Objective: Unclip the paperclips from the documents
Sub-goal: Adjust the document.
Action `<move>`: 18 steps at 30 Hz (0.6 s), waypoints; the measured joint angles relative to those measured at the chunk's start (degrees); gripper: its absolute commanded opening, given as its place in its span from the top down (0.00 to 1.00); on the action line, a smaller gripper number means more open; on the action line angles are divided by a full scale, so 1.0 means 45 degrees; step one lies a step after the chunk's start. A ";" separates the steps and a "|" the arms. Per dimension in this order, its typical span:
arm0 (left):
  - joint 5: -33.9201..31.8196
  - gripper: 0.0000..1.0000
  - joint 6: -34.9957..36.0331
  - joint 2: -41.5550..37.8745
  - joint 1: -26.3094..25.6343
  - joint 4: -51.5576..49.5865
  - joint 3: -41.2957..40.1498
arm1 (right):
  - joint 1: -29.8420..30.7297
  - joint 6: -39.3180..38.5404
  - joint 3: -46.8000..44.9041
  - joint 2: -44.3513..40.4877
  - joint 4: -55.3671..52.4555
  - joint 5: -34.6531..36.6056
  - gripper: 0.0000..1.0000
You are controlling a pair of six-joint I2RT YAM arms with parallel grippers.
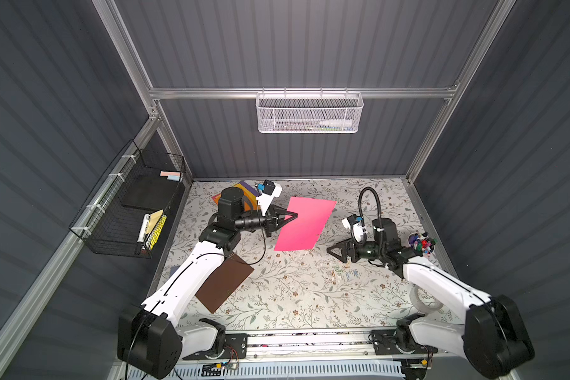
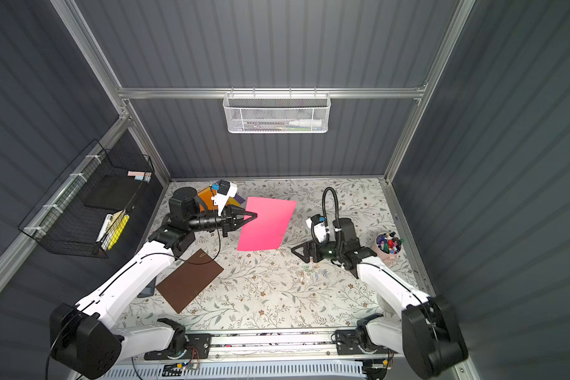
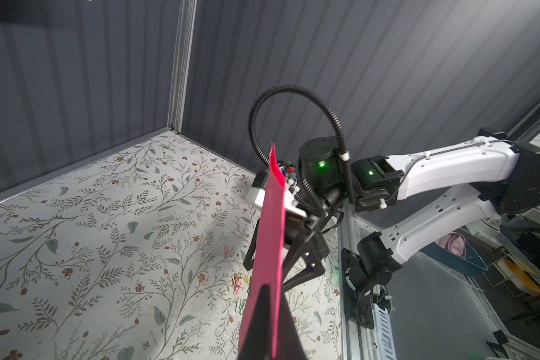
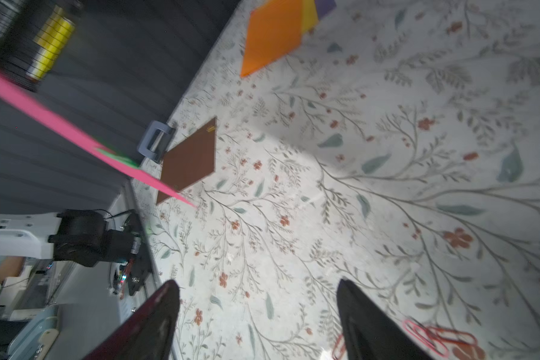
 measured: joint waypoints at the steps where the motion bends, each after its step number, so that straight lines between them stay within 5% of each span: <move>1: 0.0151 1.00 -0.0005 0.0000 0.0019 0.0010 -0.0019 | -0.0005 0.0039 -0.0092 -0.0330 0.0685 -0.0257 0.06; 11: 0.1511 1.00 0.0219 0.0291 0.0039 -0.0083 -0.0039 | -0.0005 0.0651 0.2108 0.1472 0.3745 -0.2356 0.10; 14: 0.1637 1.00 0.0301 0.0408 0.0039 -0.0180 -0.0039 | 0.0010 0.1321 0.2618 0.2152 0.4590 -0.3220 0.31; 18: 0.1710 1.00 0.0301 0.0447 0.0039 -0.0204 -0.0039 | 0.0180 0.1962 0.3245 0.2618 0.5124 -0.4391 0.77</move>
